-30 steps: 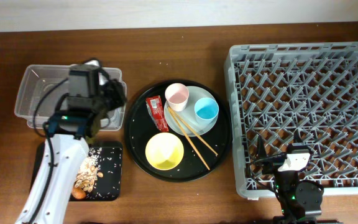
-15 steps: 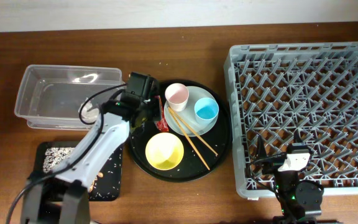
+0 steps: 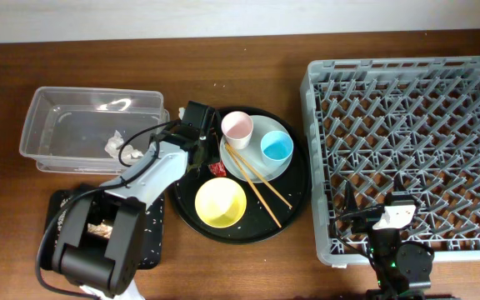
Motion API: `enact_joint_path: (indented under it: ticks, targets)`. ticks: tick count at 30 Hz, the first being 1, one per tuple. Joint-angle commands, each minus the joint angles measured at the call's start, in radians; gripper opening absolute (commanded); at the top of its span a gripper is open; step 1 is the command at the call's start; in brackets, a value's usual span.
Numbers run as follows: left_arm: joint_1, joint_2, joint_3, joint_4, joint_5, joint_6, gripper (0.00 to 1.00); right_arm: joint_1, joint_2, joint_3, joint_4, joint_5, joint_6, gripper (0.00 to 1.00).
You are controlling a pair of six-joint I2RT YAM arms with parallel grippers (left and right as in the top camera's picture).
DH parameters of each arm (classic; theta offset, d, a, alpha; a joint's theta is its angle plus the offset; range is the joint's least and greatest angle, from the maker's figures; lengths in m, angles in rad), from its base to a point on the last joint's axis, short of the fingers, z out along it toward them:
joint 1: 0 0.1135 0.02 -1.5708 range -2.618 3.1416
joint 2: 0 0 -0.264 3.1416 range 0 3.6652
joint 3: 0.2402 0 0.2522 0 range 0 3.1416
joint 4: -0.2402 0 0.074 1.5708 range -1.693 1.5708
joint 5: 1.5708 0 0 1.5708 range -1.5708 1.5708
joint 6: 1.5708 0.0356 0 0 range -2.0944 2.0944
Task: Sort waste into correct bins and load items into the dishwasher rack
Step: 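Grasp the red snack wrapper with the left gripper, then drop the red wrapper into the clear plastic bin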
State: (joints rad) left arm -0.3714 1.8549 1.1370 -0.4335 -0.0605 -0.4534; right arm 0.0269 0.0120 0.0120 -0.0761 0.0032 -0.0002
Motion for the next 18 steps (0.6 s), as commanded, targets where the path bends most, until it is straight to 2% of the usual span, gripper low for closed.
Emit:
enact_joint_path:
  ticks: [1,3,6,8,14,18]
  targets:
    - [-0.002,0.047,0.009,0.015,-0.01,-0.029,0.33,0.006,-0.005,-0.006,-0.006,0.009,0.004,0.98]
    - [-0.002,0.066,0.009,0.019,-0.011,-0.028,0.31,0.006,-0.005,-0.006,-0.006,0.009,0.004,0.98]
    - [-0.002,0.087,0.009,0.023,-0.011,-0.028,0.06,0.006,-0.005,-0.006,-0.006,0.009,0.004,0.98]
    - [-0.002,0.093,0.009,0.023,-0.012,-0.028,0.0,0.006,-0.005,-0.006,-0.006,0.009,0.004,0.98]
    - [-0.002,0.05,0.011,0.021,-0.049,-0.027,0.01,0.006,-0.005,-0.006,-0.006,0.009,0.004,0.98]
    - [-0.002,-0.102,0.011,-0.013,-0.097,-0.023,0.0,0.006,-0.005,-0.006,-0.006,0.009,0.004,0.98]
